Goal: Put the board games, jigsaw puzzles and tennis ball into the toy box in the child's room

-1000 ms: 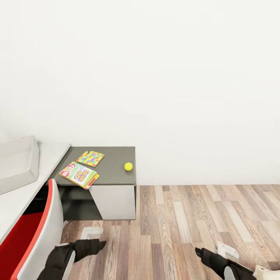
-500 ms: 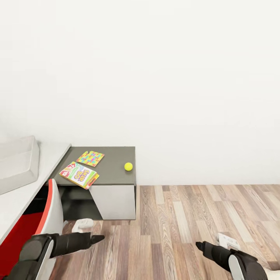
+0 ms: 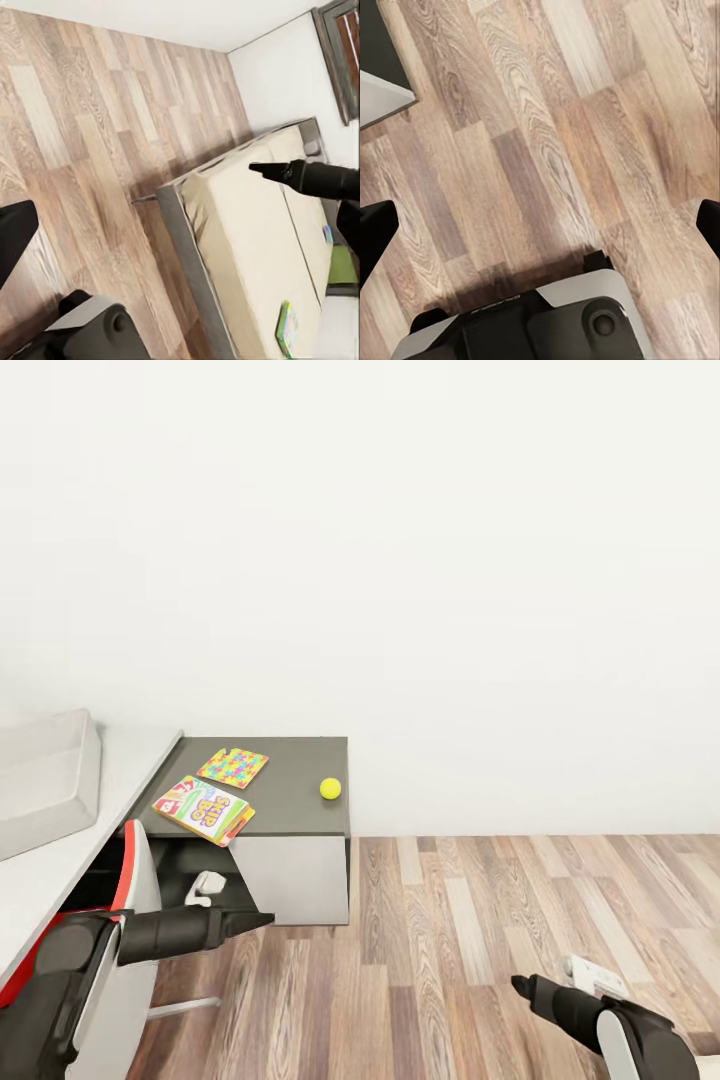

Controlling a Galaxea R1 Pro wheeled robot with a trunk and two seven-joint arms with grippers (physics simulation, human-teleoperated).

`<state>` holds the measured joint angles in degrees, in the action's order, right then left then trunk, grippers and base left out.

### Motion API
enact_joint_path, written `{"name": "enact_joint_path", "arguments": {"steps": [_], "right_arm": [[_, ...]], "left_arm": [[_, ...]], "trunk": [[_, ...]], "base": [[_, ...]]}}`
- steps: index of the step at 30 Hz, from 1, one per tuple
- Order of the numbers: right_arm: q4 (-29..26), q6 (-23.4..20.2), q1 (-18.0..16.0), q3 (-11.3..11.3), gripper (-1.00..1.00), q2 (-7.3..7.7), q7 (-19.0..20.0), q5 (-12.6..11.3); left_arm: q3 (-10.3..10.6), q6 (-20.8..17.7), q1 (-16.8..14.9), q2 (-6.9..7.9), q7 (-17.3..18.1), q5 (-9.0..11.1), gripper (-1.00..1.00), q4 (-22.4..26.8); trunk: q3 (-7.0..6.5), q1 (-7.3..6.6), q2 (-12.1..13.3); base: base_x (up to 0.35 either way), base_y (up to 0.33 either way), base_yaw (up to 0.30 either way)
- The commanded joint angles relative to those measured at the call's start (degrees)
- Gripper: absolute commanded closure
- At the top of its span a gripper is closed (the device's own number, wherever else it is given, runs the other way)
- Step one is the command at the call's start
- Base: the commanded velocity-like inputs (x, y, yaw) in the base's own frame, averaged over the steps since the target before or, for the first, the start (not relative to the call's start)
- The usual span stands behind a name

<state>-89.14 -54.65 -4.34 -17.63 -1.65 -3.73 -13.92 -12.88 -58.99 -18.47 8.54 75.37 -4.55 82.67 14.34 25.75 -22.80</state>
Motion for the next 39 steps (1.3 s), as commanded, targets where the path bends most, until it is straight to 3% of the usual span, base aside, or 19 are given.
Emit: {"name": "enact_joint_path", "arguments": {"steps": [1,6,12,16,26,39], "right_arm": [[-0.1,-0.3,0.0,-0.2,-1.00,-0.02,-0.4,-0.6],[-0.1,-0.4,0.0,-0.4,-1.00,-0.09,-0.4,-0.6],[-0.1,-0.4,-0.1,-0.5,-1.00,-0.10,-0.4,-0.6],[-0.1,-0.5,-0.3,-0.5,-1.00,-0.23,-0.5,-0.6],[-0.1,-0.3,-0.4,-0.5,-1.00,-0.60,-0.5,-0.6],[-0.1,-0.2,-0.4,-0.2,-1.00,-0.86,-0.5,-0.6]], "left_arm": [[-0.1,-0.4,-0.4,-0.04,1.3,-0.5,-1.00,-0.4],[-0.2,-0.5,-0.9,0.11,2.7,-0.2,-1.00,-0.5],[-3.5,-0.6,-1.0,0.60,3.8,-0.1,-1.00,-0.5],[-4.8,-0.6,-1.0,0.71,6.6,-0.1,-1.00,-0.5],[-4.9,-0.5,-1.0,0.69,9.3,-0.1,-1.00,-0.5],[-4.2,-0.5,-1.0,0.44,9.4,-0.1,-1.00,-0.4]], "trunk": [[0.11,0.03,-0.1],[0.11,0.03,-0.1],[0.11,0.03,-0.1],[0.11,0.03,-0.1],[0.11,0.03,-0.1],[0.11,0.03,-0.1]], "base": [[0.000,0.000,0.000],[0.000,0.000,0.000],[0.100,0.011,0.000],[0.282,-0.004,0.000],[0.295,-0.104,0.000],[0.036,-0.101,0.000]]}}
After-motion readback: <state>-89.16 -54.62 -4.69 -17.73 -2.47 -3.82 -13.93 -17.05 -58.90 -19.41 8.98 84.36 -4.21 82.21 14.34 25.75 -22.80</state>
